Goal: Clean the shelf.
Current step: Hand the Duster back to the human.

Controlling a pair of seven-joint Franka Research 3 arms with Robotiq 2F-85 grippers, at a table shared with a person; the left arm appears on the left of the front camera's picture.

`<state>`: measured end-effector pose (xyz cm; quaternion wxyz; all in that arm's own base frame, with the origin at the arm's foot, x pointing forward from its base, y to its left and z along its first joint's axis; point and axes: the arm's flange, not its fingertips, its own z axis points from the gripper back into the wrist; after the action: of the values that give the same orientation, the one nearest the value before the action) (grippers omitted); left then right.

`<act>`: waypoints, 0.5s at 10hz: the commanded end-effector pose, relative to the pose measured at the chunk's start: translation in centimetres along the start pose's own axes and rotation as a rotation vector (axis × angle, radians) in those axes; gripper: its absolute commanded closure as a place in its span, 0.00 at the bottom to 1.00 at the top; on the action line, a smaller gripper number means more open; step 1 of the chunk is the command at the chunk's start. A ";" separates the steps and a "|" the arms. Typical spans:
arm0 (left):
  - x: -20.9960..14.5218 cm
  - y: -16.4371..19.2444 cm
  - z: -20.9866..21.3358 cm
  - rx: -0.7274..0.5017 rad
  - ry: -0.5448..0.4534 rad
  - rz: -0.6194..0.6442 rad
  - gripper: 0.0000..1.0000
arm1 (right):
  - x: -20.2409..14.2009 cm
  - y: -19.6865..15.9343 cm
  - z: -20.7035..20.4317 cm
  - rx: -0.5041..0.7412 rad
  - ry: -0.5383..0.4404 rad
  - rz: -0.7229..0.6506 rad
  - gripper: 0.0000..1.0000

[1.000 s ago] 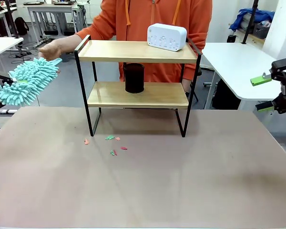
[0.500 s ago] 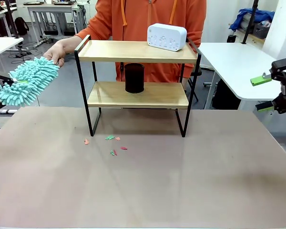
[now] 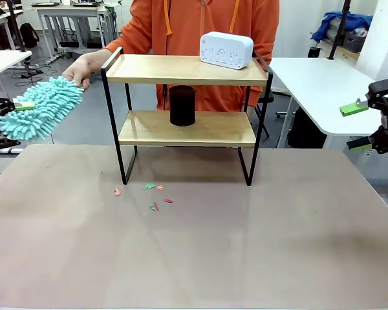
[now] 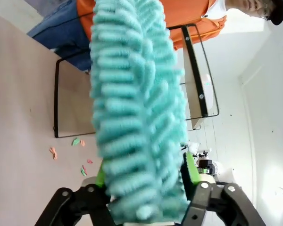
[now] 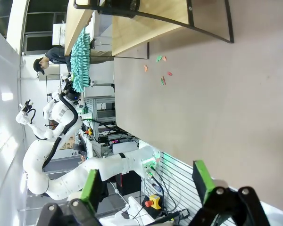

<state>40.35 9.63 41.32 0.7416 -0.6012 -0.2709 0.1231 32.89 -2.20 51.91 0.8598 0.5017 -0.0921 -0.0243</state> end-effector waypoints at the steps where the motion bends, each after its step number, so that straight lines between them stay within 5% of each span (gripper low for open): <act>1: -0.8 1.6 -0.3 -0.033 0.077 0.037 0.00 | -0.1 -0.3 0.2 -0.010 0.008 0.024 0.00; 5: -3.4 7.5 -4.2 -0.101 0.264 0.031 0.00 | -0.1 -0.3 0.2 -0.010 0.008 0.024 0.00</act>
<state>40.27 6.24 34.40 0.7385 -0.6470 -0.1751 0.0733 32.89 -2.20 51.91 0.8598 0.5017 -0.0921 -0.0242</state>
